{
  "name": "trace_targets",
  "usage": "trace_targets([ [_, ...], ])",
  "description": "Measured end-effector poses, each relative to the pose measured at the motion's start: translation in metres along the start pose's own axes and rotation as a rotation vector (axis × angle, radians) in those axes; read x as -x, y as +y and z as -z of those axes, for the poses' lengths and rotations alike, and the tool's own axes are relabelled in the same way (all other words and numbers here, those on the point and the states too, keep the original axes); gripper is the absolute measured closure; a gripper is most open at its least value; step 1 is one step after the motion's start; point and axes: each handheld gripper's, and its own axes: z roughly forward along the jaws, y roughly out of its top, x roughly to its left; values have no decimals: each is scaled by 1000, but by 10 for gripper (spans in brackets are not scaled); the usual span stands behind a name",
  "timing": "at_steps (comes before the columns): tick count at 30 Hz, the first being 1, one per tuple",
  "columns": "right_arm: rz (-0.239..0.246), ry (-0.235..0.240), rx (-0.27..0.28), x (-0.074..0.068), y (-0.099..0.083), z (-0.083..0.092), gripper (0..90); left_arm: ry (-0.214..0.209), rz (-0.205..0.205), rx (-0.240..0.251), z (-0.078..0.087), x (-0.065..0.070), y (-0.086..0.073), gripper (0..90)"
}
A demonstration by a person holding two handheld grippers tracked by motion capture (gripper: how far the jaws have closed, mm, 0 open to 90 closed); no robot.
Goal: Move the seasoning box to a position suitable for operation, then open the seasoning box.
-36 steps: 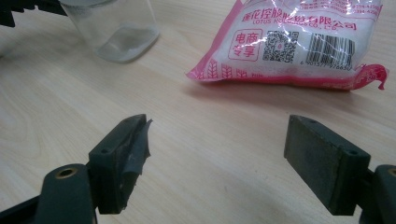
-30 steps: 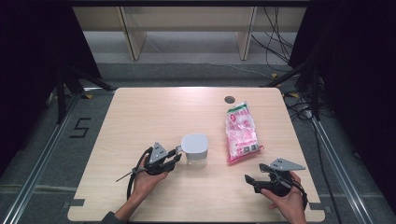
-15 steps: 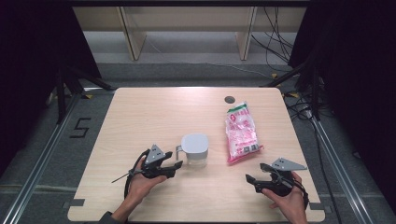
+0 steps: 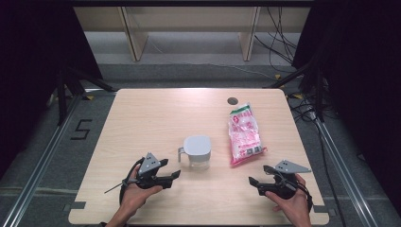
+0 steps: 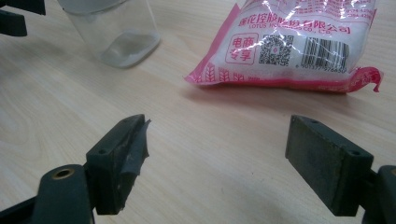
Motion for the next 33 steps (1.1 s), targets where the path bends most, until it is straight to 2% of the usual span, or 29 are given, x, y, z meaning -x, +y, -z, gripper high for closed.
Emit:
trace_targets([
  [1, 9, 9, -9, 2, 0, 0, 217, -3, 5, 6, 2, 1, 2, 320],
  [2, 24, -1, 4, 3, 0, 0, 217, -8, -1, 15, 4, 2, 4, 317],
  [4, 5, 10, -10, 2, 0, 0, 216, -7, 0, 20, 5, 4, 6, 315],
  [6, 27, -1, 5, 3, 0, 0, 214, -15, -4, 34, 10, 6, 10, 313],
  [10, 25, 0, 1, 2, 0, 0, 210, -16, -15, 55, 14, 7, 16, 318],
  [11, 21, -4, -17, 1, 1, 0, 204, -15, -16, 71, 17, 6, 20, 347],
  [14, 13, 5, -19, 0, 1, 0, 204, -21, -7, 85, 20, 5, 25, 429],
  [15, -9, 10, -27, -2, 1, 0, 204, -26, -17, 82, 21, 6, 28, 458],
  [16, 28, 2, -16, 1, 1, -2, 204, -38, -22, 89, 21, 6, 30, 486],
  [18, 24, 8, -22, 0, 1, -1, 203, -50, -33, 95, 22, 4, 34, 554],
  [19, 50, 2, -8, 1, 1, -1, 201, -49, -46, 113, 23, 4, 37, 606],
  [20, 45, 8, -2, 0, 1, -1, 199, -40, -55, 115, 24, 5, 39, 641],
  [21, 9, 17, -12, -3, 1, -1, 196, -47, -65, 121, 24, 5, 40, 679],
  [22, 9, 17, -12, -3, 1, -1, 196, -47, -65, 121, 24, 5, 40, 714],
  [23, 21, 15, -7, -2, 2, -3, 188, -47, -86, 126, 24, 6, 43, 746],
  [24, 21, 15, -7, -2, 2, -3, 188, -47, -86, 126, 24, 6, 43, 763],
  [25, 49, 10, -2, -1, 2, -4, 181, -47, -107, 138, 23, 5, 45, 763],
  [26, 53, 8, -7, -1, 3, -5, 173, -41, -100, 140, 22, 6, 47, 789],
  [27, 17, 23, -9, -5, 2, -3, 170, -48, -100, 140, 21, 6, 50, 811],
  [28, 69, 14, 14, -3, 3, -4, 163, -54, -106, 151, 18, 6, 55, 844],
  [29, 69, 14, 14, -3, 3, -4, 163, -54, -106, 151, 18, 6, 55, 851],
  [31, 44, 19, 11, -9, 4, -4, 158, -80, -115, 154, 15, 9, 60, 863],
  [32, 70, 20, 19, -7, 5, -5, 158, -86, -123, 152, 13, 10, 64, 866],
  [33, 62, 14, 15, -11, 5, -4, 159, -98, -124, 152, 11, 11, 67, 871],
])
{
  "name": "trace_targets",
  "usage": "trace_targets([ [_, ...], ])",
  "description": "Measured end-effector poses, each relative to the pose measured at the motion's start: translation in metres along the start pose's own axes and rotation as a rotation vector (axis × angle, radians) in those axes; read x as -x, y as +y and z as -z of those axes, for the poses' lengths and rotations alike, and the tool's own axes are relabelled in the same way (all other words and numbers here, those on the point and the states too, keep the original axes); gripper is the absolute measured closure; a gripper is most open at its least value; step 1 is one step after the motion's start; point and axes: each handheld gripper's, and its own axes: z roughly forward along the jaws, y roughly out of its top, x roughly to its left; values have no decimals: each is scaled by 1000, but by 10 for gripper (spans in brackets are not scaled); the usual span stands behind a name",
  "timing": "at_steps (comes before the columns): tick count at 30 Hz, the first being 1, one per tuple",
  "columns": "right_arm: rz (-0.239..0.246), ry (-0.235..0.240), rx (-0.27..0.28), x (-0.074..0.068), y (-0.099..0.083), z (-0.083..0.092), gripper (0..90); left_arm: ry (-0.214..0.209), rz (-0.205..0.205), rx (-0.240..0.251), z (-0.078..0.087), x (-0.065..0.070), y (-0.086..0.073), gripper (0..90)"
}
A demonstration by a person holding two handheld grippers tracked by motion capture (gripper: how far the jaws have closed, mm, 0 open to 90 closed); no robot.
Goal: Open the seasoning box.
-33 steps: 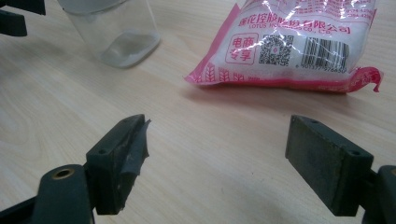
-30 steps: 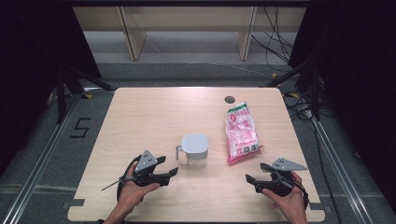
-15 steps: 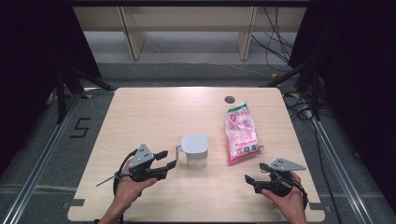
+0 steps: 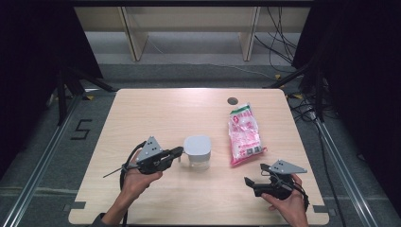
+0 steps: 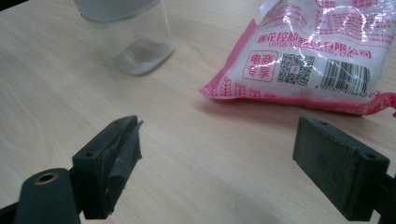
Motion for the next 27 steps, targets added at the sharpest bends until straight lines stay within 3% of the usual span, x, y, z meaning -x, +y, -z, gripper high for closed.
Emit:
trace_targets([
  [2, -3, 7, 12, -1, 0, -1, 159, -1, -4, -2, -4, 1, 4, 874],
  [4, 25, 6, 15, 1, 0, -2, 161, -1, -21, -1, -8, 0, 6, 878],
  [9, 36, 2, 16, 1, 1, -2, 165, 1, 2, -5, -18, -9, 8, 884],
  [11, 16, 2, 2, -2, 1, -1, 165, 5, 13, -15, -18, -10, 8, 884],
  [13, 34, -8, 11, -1, 2, -2, 169, 2, 10, -14, -21, -13, 6, 882],
  [14, 43, 13, 13, -1, 2, -3, 171, 12, 6, -20, -21, -15, 6, 880],
  [19, 34, 0, 11, -4, 3, -2, 174, 12, 15, -33, -29, -19, 2, 880],
  [20, 49, 16, 14, -4, 4, -3, 182, 11, 20, -27, -30, -20, 2, 880],
  [23, 52, 9, 6, -6, 5, -4, 186, 15, 5, -30, -30, -20, 2, 880],
  [26, 43, 13, 13, -10, 6, -5, 199, 17, 21, -25, -30, -20, 1, 880],
  [27, 71, 20, 20, -9, 7, -7, 209, 16, 24, -24, -30, -21, 1, 880],
])
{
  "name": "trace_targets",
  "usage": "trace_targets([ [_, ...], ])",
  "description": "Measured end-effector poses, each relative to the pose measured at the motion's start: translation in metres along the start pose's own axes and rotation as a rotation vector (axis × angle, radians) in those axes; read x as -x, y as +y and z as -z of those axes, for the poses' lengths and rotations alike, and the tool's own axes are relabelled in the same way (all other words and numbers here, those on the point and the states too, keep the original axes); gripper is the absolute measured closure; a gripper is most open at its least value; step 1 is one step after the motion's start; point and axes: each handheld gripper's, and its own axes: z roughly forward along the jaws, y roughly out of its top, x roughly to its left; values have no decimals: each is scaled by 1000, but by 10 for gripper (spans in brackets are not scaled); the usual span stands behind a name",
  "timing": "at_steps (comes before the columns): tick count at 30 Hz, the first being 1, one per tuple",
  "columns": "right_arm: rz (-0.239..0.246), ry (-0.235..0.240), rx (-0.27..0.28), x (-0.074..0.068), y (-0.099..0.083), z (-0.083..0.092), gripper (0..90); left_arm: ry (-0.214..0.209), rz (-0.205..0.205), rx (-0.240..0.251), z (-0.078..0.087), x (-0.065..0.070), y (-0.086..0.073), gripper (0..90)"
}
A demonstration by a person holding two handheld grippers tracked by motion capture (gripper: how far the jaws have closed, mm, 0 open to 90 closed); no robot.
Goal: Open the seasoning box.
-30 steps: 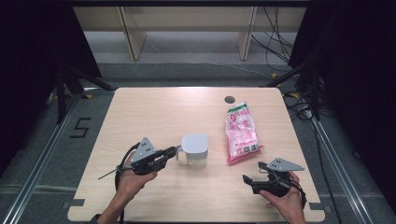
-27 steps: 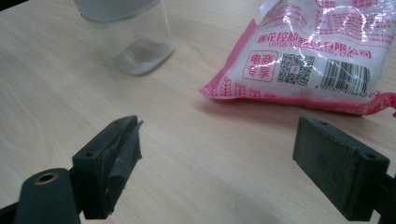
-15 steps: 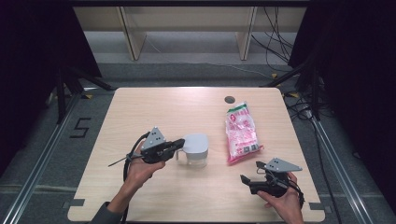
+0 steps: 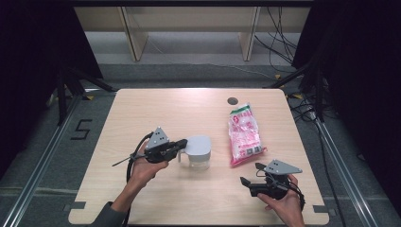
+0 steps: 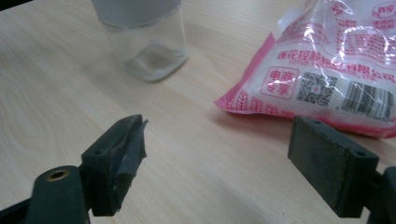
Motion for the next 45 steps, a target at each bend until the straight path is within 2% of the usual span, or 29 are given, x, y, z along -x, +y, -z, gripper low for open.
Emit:
trace_targets([
  [1, 8, 1, 0, -3, 2, -1, 226, -3, 4, 2, 0, 0, 0, 880],
  [2, 8, 1, 0, -3, 2, -1, 226, -4, -10, -8, 1, -1, 0, 880],
  [3, 32, 14, 3, -5, 3, -3, 251, -3, 1, 3, 0, 0, 0, 880],
  [5, 32, 22, -6, -6, 4, -5, 272, -3, 1, 3, 0, 0, -1, 880],
  [6, 63, 17, 11, -8, 6, -6, 322, -8, -11, -7, 1, -1, -1, 880],
  [7, 74, 34, 21, -11, 9, -7, 352, -8, -22, -7, 1, -2, 0, 880],
  [8, 91, 29, 37, -11, 12, -8, 374, -12, -17, -5, 1, -3, -1, 881],
  [9, 87, 41, 25, -12, 13, -10, 392, -6, -5, -3, 1, -3, -1, 882],
  [11, 104, 37, 34, -12, 15, -12, 394, -6, -4, -3, 1, -3, -1, 883],
  [12, 95, 39, 21, -14, 16, -13, 403, -6, -6, 0, 1, -2, -2, 882],
  [13, 119, 34, 29, -13, 18, -15, 419, -5, -9, 0, 2, -2, -2, 883],
  [14, 109, 51, 27, -15, 19, -17, 434, -5, -9, 0, 2, -2, -2, 883],
  [15, 129, 40, 39, -15, 23, -19, 453, -5, -5, 1, 1, -3, -2, 883],
  [17, 112, 50, 37, -16, 24, -21, 462, -5, 9, 15, 1, -2, -2, 883],
  [18, 123, 33, 47, -16, 26, -22, 481, -4, 10, 16, 1, -2, -2, 883],
  [23, 122, 44, 37, -18, 33, -28, 533, -11, 5, 16, 1, -3, -3, 883],
  [26, 146, 37, 35, -18, 37, -31, 559, -10, 6, 16, 2, -3, -3, 882],
  [27, 132, 47, 36, -19, 38, -32, 573, -8, 7, 17, 2, -3, -3, 882],
  [28, 138, 41, 51, -18, 40, -33, 590, -8, 6, 16, 2, -3, -3, 882],
  [30, 151, 44, 49, -17, 42, -34, 608, -7, 7, 17, 2, -3, -4, 883],
  [31, 145, 43, 56, -18, 43, -35, 618, -12, 8, 21, 2, -4, -4, 883],
  [32, 116, 47, 46, -18, 44, -34, 633, -11, 8, 21, 2, -3, -4, 883],
  [35, 124, 48, 57, -18, 46, -37, 675, -11, 9, 23, 2, -4, -4, 883],
  [36, 115, 68, 75, -17, 48, -39, 698, -3, 2, 19, 3, -3, -4, 883],
  [38, 129, 64, 68, -17, 48, -39, 706, -4, -4, 19, 3, -3, -4, 883],
  [39, 131, 51, 87, -17, 50, -42, 735, -3, -6, 18, 3, -3, -4, 883],
  [41, 134, 61, 68, -18, 51, -41, 743, -3, -9, 23, 3, -3, -4, 883],
  [43, 156, 62, 69, -20, 54, -43, 763, -3, -9, 24, 3, -3, -5, 883],
  [45, 204, 66, 81, -20, 58, -47, 811, 0, -14, 24, 3, -3, -5, 884],
])
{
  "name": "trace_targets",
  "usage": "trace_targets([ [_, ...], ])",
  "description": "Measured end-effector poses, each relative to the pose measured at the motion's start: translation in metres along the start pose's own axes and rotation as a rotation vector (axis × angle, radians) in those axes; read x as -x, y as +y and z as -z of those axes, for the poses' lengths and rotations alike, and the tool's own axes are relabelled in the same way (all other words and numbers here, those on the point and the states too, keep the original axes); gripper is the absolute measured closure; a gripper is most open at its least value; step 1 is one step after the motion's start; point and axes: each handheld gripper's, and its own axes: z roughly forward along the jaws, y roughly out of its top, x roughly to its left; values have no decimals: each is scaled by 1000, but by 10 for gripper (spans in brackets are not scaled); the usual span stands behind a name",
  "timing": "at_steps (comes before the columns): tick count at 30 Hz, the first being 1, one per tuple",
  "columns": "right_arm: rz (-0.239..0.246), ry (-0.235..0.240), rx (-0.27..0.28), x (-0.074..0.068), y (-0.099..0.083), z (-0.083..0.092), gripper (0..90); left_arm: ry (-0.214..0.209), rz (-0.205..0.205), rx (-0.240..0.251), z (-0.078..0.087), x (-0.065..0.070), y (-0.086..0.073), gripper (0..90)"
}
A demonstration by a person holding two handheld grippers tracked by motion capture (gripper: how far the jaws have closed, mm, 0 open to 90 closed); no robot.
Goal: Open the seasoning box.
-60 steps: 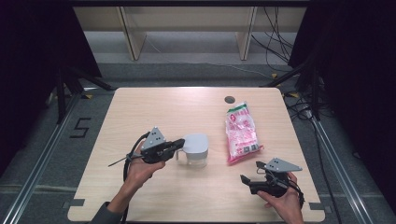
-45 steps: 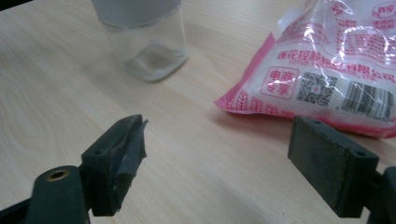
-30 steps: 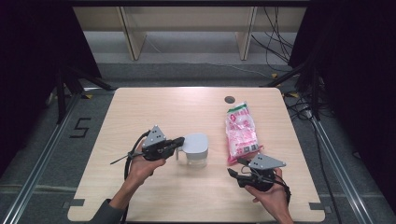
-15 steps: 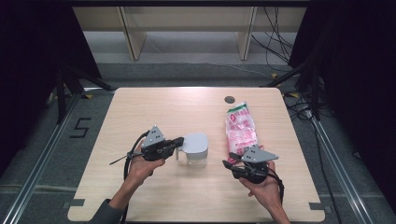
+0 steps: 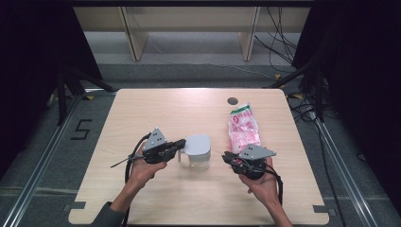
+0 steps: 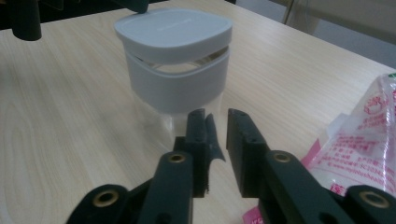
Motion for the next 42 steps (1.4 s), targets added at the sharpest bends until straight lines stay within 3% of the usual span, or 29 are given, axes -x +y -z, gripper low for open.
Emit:
trace_targets([
  [2, -6, -1, -7, -1, 1, -1, 829, 2, 9, 1, 0, 1, 0, 884],
  [4, 4, 2, 20, -1, 2, -5, 860, 3, 9, -2, 1, 1, 0, 884],
  [8, -16, 12, 4, -1, 4, -9, 894, 4, 8, -1, 1, 1, -1, 884],
  [18, 25, 22, -7, -2, 14, -15, 900, 8, 4, -3, 1, 1, -1, 882],
  [19, 0, 28, -12, -3, 14, -16, 900, 9, 1, -1, 1, 0, -1, 882],
  [21, -4, 23, -9, -3, 15, -15, 900, 9, 5, -1, 1, 1, -1, 882],
  [23, 15, 18, 10, -2, 15, -18, 900, 9, 2, -2, 1, 1, -1, 882],
  [25, 0, 22, -7, -3, 15, -20, 900, 8, 2, 0, 1, 1, -1, 883],
  [29, 34, 30, -2, -3, 20, -23, 900, 12, -2, -1, 1, 0, -1, 883],
  [33, 11, 32, -12, -5, 22, -24, 900, 14, -2, -4, 2, 0, -2, 882],
  [35, 40, 34, -4, -4, 23, -26, 900, 11, 1, -5, 2, -1, -2, 882],
  [42, 37, 36, 5, -8, 27, -30, 900, 8, 3, -5, 2, -1, -2, 881],
])
